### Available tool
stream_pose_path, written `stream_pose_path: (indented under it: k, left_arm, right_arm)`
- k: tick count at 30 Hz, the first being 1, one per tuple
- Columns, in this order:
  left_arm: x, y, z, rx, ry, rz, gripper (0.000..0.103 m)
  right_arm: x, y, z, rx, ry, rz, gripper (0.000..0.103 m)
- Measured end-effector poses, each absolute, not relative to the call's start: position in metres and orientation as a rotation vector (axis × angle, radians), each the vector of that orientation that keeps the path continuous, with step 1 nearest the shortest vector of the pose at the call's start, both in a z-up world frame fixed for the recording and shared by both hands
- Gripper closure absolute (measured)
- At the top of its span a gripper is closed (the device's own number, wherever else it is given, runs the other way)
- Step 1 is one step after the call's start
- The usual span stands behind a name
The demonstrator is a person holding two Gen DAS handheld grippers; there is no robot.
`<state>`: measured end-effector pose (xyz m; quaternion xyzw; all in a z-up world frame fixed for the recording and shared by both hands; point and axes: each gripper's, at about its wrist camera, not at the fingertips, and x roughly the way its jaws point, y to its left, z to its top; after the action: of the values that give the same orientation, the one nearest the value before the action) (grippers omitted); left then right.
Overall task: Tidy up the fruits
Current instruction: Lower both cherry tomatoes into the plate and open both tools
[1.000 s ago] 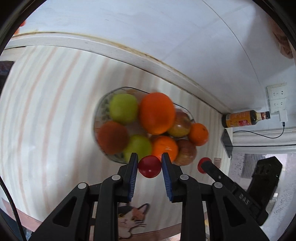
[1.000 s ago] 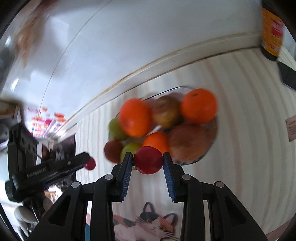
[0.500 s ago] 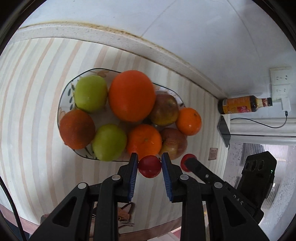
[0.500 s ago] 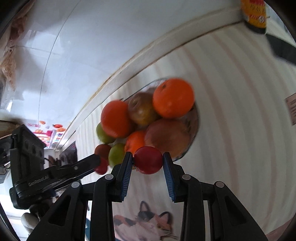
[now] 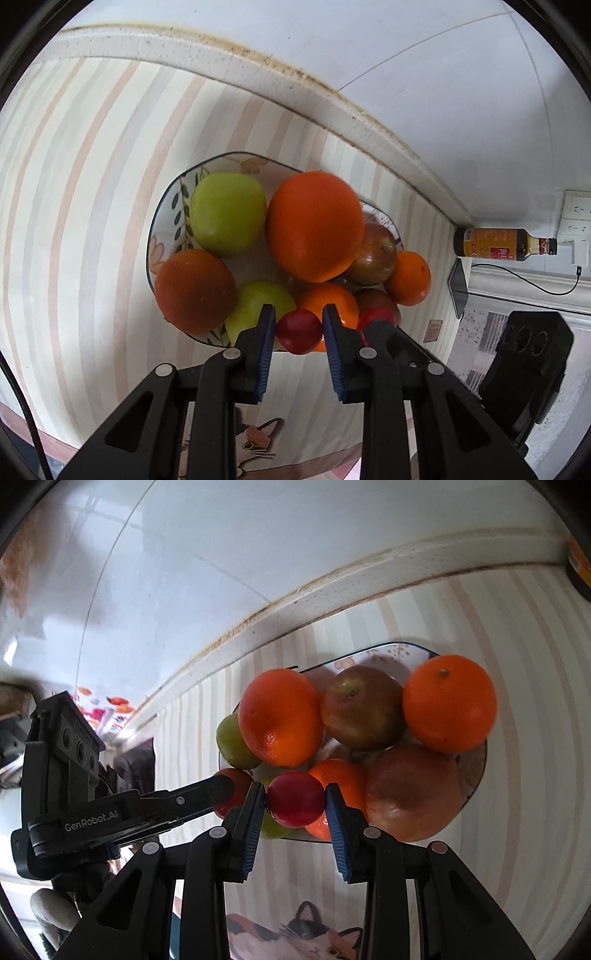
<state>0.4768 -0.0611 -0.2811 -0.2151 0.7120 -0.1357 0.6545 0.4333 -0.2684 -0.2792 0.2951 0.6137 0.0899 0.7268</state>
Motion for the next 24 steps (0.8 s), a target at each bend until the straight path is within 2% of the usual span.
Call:
stream_pose_path:
  k: [24]
  left_arm:
    - [0.479, -0.039, -0.295, -0.571, 1.625, -0.266, 0.079]
  right_arm:
    - [0.453, -0.229, -0.283, 0.565, 1.397, 0.293, 0.067]
